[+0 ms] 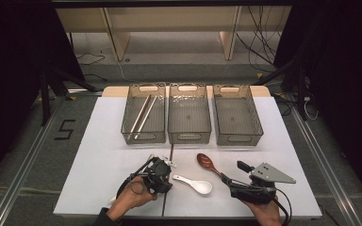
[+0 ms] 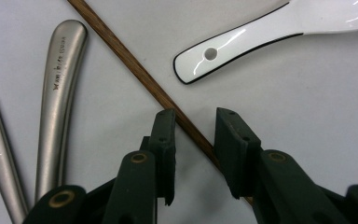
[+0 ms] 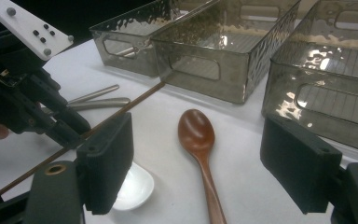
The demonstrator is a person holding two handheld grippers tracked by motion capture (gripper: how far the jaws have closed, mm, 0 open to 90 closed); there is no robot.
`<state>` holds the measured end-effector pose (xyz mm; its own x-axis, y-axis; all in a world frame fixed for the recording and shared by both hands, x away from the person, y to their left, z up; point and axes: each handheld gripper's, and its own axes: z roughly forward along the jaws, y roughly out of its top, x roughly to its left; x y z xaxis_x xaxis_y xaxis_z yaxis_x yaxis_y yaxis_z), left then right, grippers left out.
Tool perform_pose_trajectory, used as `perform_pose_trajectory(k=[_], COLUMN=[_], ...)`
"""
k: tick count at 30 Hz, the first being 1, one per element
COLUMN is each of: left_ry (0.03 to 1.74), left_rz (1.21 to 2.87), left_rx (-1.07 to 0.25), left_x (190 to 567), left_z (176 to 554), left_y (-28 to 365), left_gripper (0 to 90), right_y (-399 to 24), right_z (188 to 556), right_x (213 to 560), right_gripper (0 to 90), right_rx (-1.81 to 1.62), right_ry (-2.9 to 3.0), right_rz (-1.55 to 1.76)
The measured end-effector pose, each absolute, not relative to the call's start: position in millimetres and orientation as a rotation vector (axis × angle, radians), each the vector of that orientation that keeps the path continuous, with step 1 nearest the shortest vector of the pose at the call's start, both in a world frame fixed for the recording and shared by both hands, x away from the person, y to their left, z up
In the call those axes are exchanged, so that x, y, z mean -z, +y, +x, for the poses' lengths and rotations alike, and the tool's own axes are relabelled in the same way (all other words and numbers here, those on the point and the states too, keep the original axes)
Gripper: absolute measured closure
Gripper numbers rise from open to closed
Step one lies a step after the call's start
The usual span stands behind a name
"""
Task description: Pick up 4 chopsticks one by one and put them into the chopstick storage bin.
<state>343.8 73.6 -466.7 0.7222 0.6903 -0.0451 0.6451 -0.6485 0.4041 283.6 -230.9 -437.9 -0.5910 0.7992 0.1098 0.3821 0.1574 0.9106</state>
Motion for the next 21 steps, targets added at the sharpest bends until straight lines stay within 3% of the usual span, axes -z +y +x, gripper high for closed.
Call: perform_pose_trajectory(k=[12, 15, 17, 18, 21], left_ry=[1.028, 1.036, 1.036, 1.036, 1.037], left_rz=[2.531, 2.538, 2.557, 2.572, 2.587], left_rx=[-0.164, -0.118, -0.091, -0.117, -0.146], left_x=[466, 466, 465, 465, 465], left_z=[341, 343, 344, 343, 344], left_y=[73, 73, 69, 67, 66], left_gripper=[71.9, 67.6, 54.9, 52.8, 58.1], right_y=[-229, -229, -230, -230, -231], right_z=[284, 284, 284, 284, 284], right_x=[439, 438, 438, 439, 438], right_gripper=[26.5, 26.5, 26.5, 26.5, 26.6], right_rx=[-1.415, -1.416, -1.415, -1.416, -1.416], right_ry=[2.047, 2.045, 2.045, 2.044, 2.043], right_rz=[1.125, 1.125, 1.125, 1.126, 1.123])
